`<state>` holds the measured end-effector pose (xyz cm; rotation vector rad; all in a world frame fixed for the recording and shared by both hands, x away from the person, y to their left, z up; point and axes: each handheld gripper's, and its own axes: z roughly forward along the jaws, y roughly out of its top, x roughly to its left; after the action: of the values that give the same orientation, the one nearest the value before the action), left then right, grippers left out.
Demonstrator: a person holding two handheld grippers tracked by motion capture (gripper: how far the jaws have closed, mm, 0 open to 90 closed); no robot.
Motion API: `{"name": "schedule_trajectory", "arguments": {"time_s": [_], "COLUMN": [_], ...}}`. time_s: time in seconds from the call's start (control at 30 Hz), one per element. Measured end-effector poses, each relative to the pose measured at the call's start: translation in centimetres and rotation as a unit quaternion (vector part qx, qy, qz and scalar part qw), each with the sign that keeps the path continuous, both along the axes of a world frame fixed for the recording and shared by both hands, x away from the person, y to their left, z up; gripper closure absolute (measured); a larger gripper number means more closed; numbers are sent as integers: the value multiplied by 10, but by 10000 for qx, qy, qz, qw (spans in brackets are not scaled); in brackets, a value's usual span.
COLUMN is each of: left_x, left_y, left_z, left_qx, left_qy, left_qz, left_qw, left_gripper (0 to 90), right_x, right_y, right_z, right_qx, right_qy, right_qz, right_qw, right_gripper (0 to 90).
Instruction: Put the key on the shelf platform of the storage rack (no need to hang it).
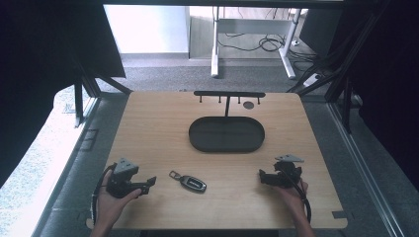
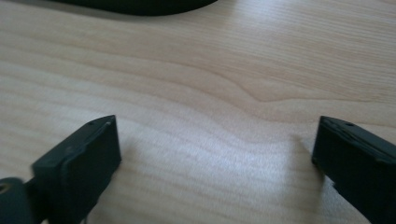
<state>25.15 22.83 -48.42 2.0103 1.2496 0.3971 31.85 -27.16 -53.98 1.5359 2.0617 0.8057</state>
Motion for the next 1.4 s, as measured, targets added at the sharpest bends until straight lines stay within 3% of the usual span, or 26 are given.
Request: {"name": "schedule_trajectory", "arguments": {"time_s": [0.27, 0.37, 0.8, 1.0, 1.4], "left_x": [-4, -4, -2, -3, -2], "left_y": [-5, -4, -3, -3, -1], "left_z": [5, 6, 5, 6, 7], "left_qx": [12, -15, -23, -24, -37], "left_qy": [-93, -112, -99, -110, -105], "left_qz": [-72, -67, -61, -57, -35], "left_qw": [9999, 9999, 9999, 9999, 9999], "left_gripper": [218, 218, 218, 218, 218], "right_x": [-12, -18, -22, -27, -32], "right_y": [-2, -5, -5, 0, 6], "right_z": [5, 12, 20, 30, 44], "right_qx": [-30, 104, 278, 444, 506], "right_qy": [83, -16, -136, -298, -304], "right_qz": [292, 376, 715, 912, 1088], "right_qw": [9995, 9992, 9970, 9944, 9923], "right_gripper": [162, 211, 254, 294, 354]}}
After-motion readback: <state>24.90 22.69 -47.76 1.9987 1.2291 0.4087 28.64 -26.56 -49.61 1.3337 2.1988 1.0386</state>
